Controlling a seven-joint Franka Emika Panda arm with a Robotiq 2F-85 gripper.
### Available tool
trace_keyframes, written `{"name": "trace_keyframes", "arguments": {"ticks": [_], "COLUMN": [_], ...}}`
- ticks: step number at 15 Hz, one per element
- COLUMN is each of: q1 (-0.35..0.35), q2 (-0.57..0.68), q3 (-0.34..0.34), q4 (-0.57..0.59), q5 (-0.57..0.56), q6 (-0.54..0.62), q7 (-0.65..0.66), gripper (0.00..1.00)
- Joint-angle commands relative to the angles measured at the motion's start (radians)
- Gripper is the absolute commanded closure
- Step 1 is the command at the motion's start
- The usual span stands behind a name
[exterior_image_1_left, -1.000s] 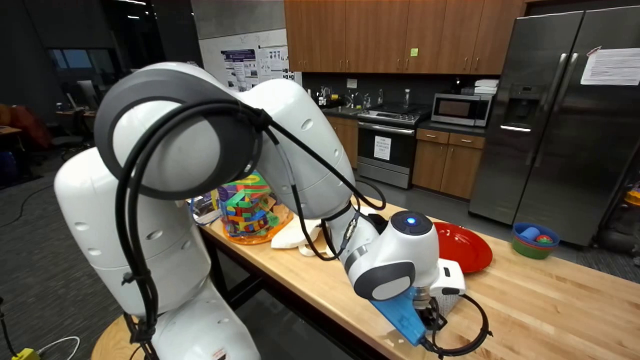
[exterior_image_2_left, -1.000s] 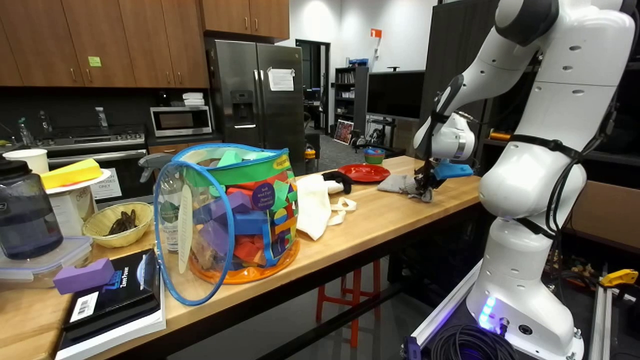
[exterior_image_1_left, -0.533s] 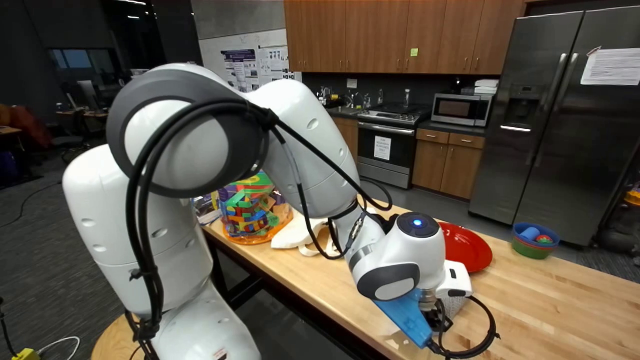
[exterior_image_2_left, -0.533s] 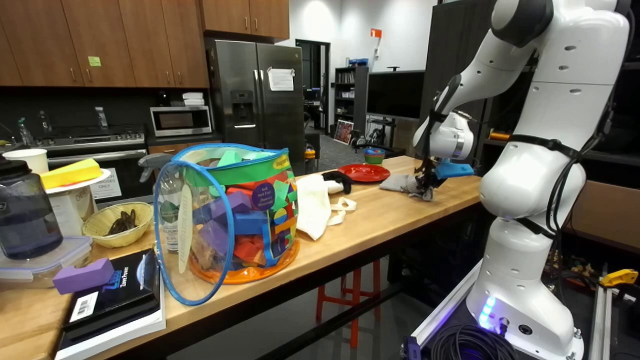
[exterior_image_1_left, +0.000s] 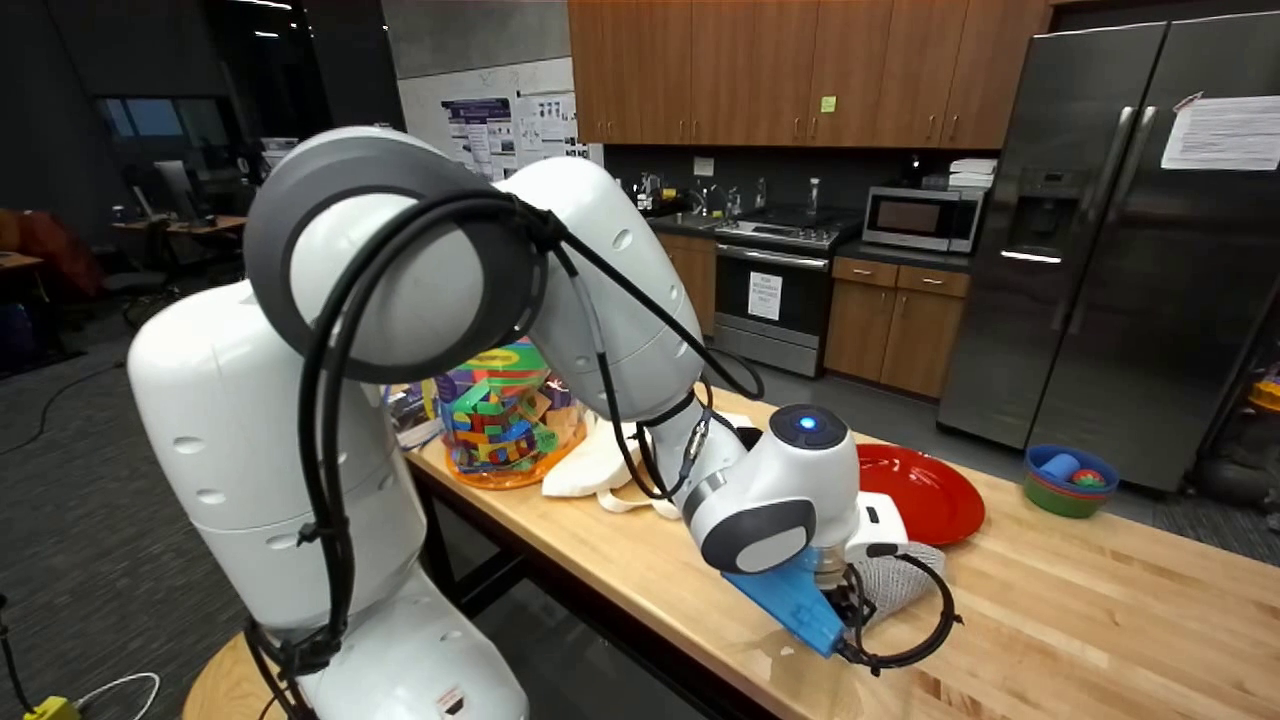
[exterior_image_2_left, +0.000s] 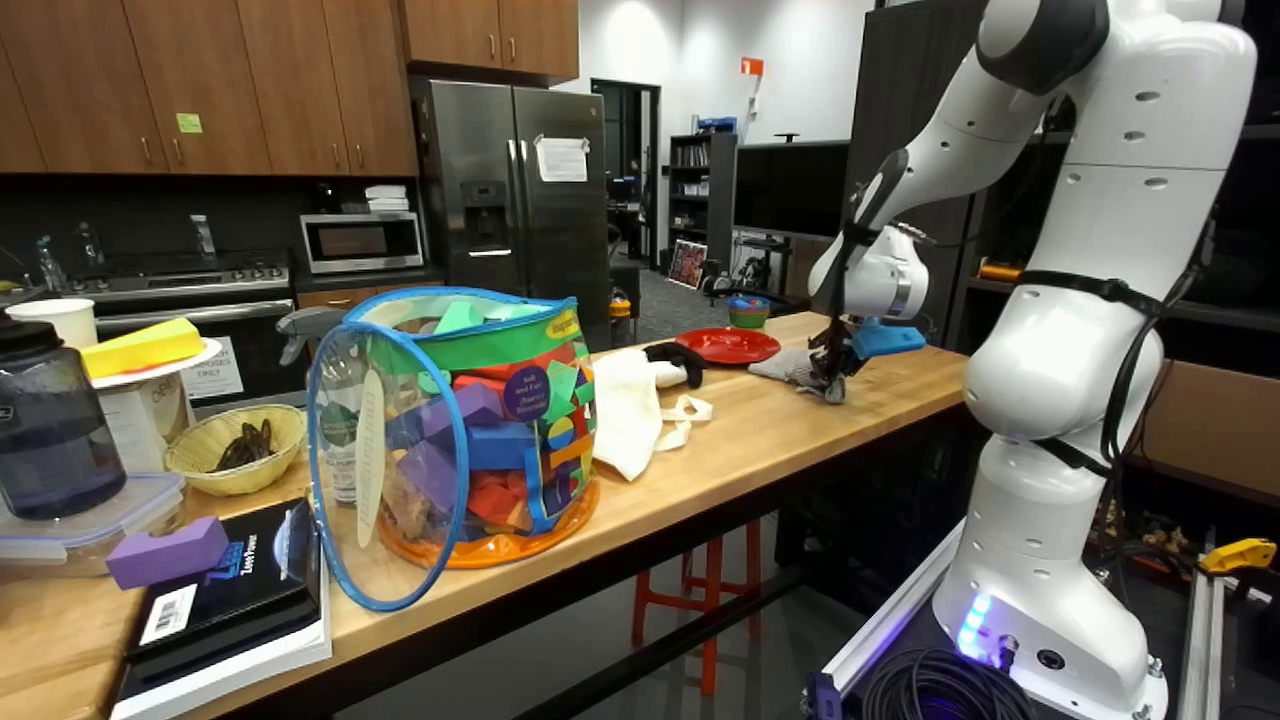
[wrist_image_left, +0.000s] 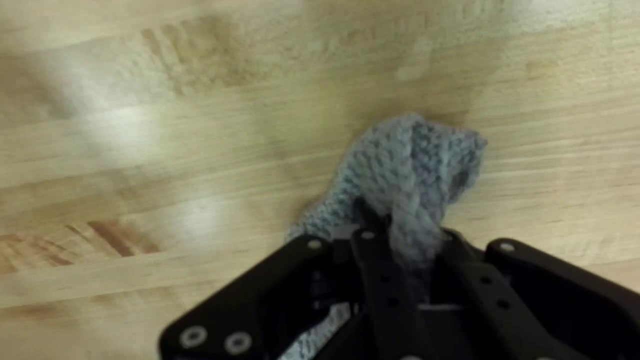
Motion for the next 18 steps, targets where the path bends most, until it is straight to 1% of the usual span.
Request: {"name": "trace_keyframes", "arguments": {"ticks": [1, 5, 10, 15, 16, 18], "q1": [0.034, 0.062, 0.080, 0.089, 0.079, 0.085], "q2": [0.009, 0.003, -0.004, -0.023, -0.029, -0.036], "q3": [0.027, 0.062, 0.121, 0.202, 0.235, 0.277], "q4": [-0.012, -0.019, -0.037, -0.057, -0.061, -0.063], "q5": [0.009, -0.002, -0.034, -0.101, -0.125, -0.170], "q6": [0.021, 0.026, 0.045, 0.060, 0.061, 0.060], "q7": [-0.005, 0.021, 0.071, 0.154, 0.183, 0.235], "gripper": [0.96, 0.96, 0.96, 0.96, 0.96, 0.96]}}
